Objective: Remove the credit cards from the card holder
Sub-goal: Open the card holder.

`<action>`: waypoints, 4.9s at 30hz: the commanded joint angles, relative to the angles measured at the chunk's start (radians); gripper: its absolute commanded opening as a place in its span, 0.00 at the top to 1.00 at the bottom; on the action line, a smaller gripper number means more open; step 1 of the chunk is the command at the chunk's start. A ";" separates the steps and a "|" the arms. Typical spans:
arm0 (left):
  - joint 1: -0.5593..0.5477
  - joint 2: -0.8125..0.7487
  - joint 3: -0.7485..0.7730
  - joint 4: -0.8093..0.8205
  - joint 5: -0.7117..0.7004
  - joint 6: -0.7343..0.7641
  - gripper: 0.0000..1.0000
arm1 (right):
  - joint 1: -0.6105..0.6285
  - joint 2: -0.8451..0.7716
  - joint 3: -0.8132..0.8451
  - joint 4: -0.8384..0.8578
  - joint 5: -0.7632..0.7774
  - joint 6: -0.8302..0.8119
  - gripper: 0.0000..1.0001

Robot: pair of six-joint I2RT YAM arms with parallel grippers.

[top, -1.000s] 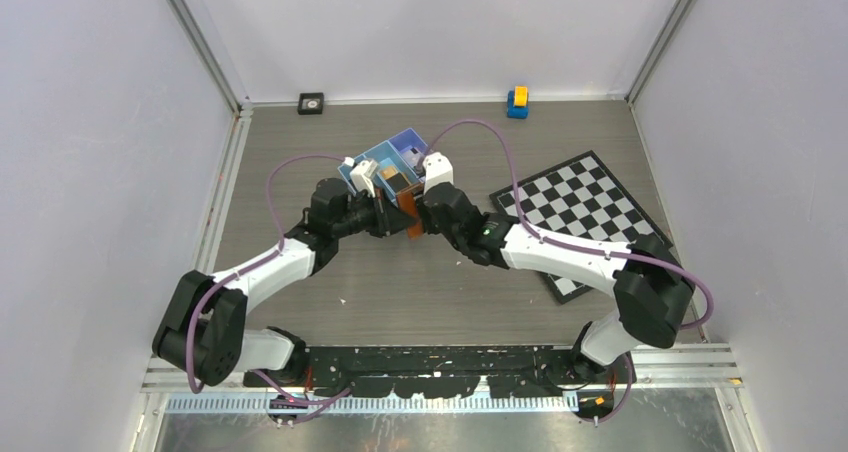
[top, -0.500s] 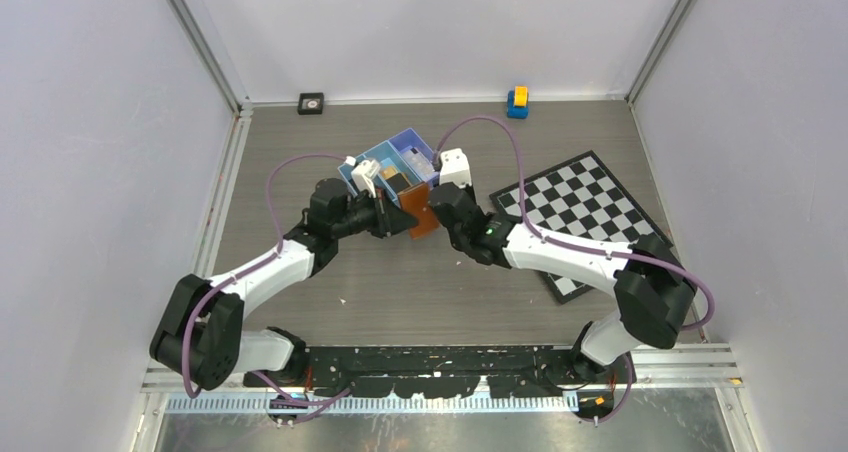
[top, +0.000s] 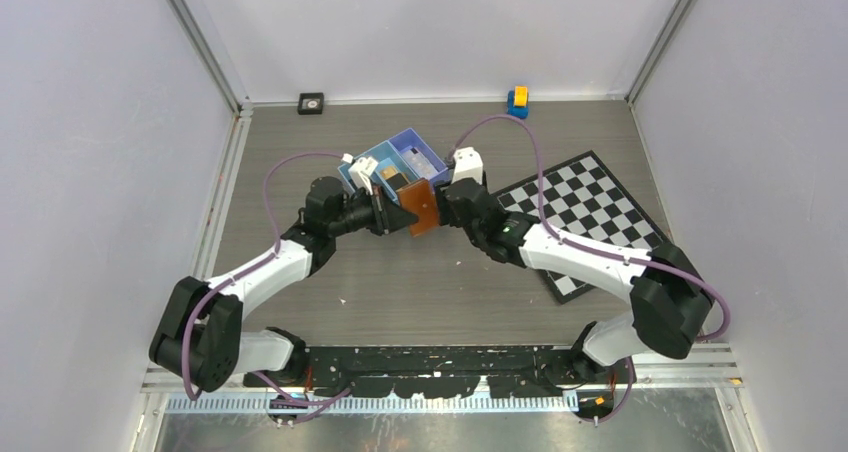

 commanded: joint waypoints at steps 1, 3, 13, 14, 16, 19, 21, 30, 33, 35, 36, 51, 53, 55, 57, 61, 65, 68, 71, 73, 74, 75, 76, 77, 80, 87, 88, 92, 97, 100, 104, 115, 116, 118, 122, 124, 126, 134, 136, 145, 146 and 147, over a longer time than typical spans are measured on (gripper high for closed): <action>0.011 -0.042 -0.001 0.122 0.056 -0.041 1.00 | -0.072 -0.098 -0.053 0.102 -0.153 0.083 0.45; 0.015 -0.035 -0.004 0.148 0.072 -0.056 1.00 | -0.099 -0.121 -0.080 0.147 -0.212 0.108 0.53; 0.018 0.005 -0.005 0.240 0.140 -0.114 1.00 | -0.123 -0.207 -0.186 0.315 -0.358 0.115 0.45; 0.019 0.005 -0.008 0.247 0.142 -0.118 1.00 | -0.125 -0.209 -0.190 0.320 -0.362 0.119 0.44; 0.020 0.006 -0.012 0.259 0.146 -0.125 1.00 | -0.136 -0.216 -0.203 0.343 -0.391 0.130 0.43; 0.025 0.005 -0.009 0.273 0.162 -0.144 1.00 | -0.157 -0.235 -0.232 0.388 -0.407 0.157 0.42; 0.026 0.002 -0.014 0.301 0.177 -0.161 1.00 | -0.174 -0.242 -0.249 0.415 -0.418 0.182 0.43; 0.026 0.064 -0.017 0.466 0.259 -0.261 1.00 | -0.210 -0.259 -0.332 0.597 -0.484 0.279 0.46; 0.026 0.084 -0.014 0.494 0.271 -0.280 1.00 | -0.213 -0.270 -0.366 0.670 -0.498 0.311 0.46; 0.026 0.086 -0.017 0.500 0.271 -0.283 1.00 | -0.216 -0.277 -0.388 0.714 -0.507 0.326 0.46; 0.026 0.088 -0.016 0.499 0.271 -0.283 1.00 | -0.219 -0.280 -0.397 0.733 -0.510 0.335 0.46; 0.027 0.101 -0.024 0.574 0.293 -0.319 1.00 | -0.239 -0.236 -0.414 0.833 -0.552 0.454 0.63; 0.026 0.104 -0.021 0.575 0.293 -0.320 1.00 | -0.240 -0.238 -0.415 0.838 -0.552 0.456 0.81; 0.027 0.106 -0.020 0.567 0.288 -0.312 1.00 | -0.239 -0.242 -0.418 0.830 -0.545 0.451 0.97; 0.028 0.100 -0.014 0.492 0.261 -0.275 0.90 | -0.239 -0.251 -0.414 0.801 -0.530 0.439 0.99; 0.030 0.087 0.007 0.245 0.158 -0.163 0.70 | -0.239 -0.233 -0.381 0.728 -0.547 0.425 0.99; 0.031 0.104 0.018 0.168 0.113 -0.120 0.57 | -0.239 -0.178 -0.355 0.721 -0.601 0.432 0.99; 0.032 0.111 0.024 0.108 0.068 -0.086 0.47 | -0.240 -0.140 -0.337 0.706 -0.627 0.434 1.00; 0.032 0.123 0.030 0.071 0.042 -0.064 0.35 | -0.238 -0.108 -0.320 0.683 -0.636 0.441 0.99; 0.032 0.132 0.033 0.069 0.040 -0.063 0.25 | -0.238 -0.090 -0.302 0.651 -0.644 0.448 0.99; 0.033 0.138 0.035 0.067 0.038 -0.063 0.19 | -0.238 -0.082 -0.295 0.643 -0.656 0.453 1.00; 0.033 0.147 0.037 0.064 0.036 -0.061 0.16 | -0.239 -0.073 -0.288 0.635 -0.664 0.460 0.99; 0.033 0.152 0.039 0.063 0.036 -0.060 0.15 | -0.238 -0.066 -0.280 0.625 -0.668 0.463 0.99; 0.033 0.156 0.042 0.059 0.036 -0.058 0.13 | -0.238 -0.065 -0.273 0.610 -0.668 0.463 1.00; 0.033 0.163 0.056 0.027 0.028 -0.042 0.12 | -0.238 -0.075 -0.264 0.570 -0.655 0.449 1.00; 0.032 0.158 0.056 0.008 0.013 -0.036 0.09 | -0.238 -0.119 -0.259 0.499 -0.598 0.427 1.00; 0.033 0.158 0.055 0.008 0.014 -0.035 0.09 | -0.239 -0.126 -0.258 0.493 -0.594 0.427 0.99; 0.033 0.156 0.056 0.006 0.016 -0.033 0.09 | -0.238 -0.169 -0.256 0.467 -0.588 0.426 1.00; 0.034 0.145 0.049 0.032 0.044 -0.038 0.09 | -0.238 -0.261 -0.261 0.417 -0.542 0.438 0.99; 0.034 0.132 0.033 0.084 0.069 -0.054 0.09 | -0.240 -0.329 -0.259 0.375 -0.509 0.452 0.99; 0.034 0.090 -0.018 0.207 0.079 -0.076 0.10 | -0.239 -0.396 -0.252 0.342 -0.501 0.478 1.00; 0.036 0.151 -0.078 0.520 0.138 -0.267 0.25 | -0.239 -0.493 -0.263 0.372 -0.528 0.571 0.99; 0.040 0.162 -0.078 0.528 0.138 -0.284 0.27 | -0.240 -0.500 -0.267 0.380 -0.529 0.571 1.00; 0.048 0.183 -0.084 0.559 0.136 -0.317 0.28 | -0.239 -0.512 -0.273 0.395 -0.531 0.571 0.99; 0.055 0.227 -0.081 0.550 0.123 -0.344 0.30 | -0.239 -0.533 -0.287 0.416 -0.521 0.563 1.00; 0.055 0.253 -0.073 0.556 0.131 -0.358 0.31 | -0.239 -0.535 -0.290 0.427 -0.523 0.564 0.99; 0.055 0.281 -0.070 0.603 0.145 -0.386 0.31 | -0.239 -0.536 -0.290 0.437 -0.537 0.565 0.99; 0.045 0.444 -0.051 0.866 0.224 -0.577 0.31 | -0.239 -0.529 -0.296 0.492 -0.617 0.603 1.00; 0.042 0.491 -0.043 0.954 0.240 -0.634 0.32 | -0.240 -0.526 -0.297 0.504 -0.630 0.610 0.99; 0.015 0.530 -0.015 1.065 0.268 -0.697 0.33 | -0.238 -0.461 -0.300 0.570 -0.691 0.658 0.99; 0.011 0.530 -0.010 1.065 0.273 -0.699 0.32 | -0.238 -0.452 -0.299 0.581 -0.701 0.664 0.99; 0.007 0.530 -0.006 1.065 0.277 -0.701 0.32 | -0.239 -0.444 -0.299 0.590 -0.709 0.668 0.99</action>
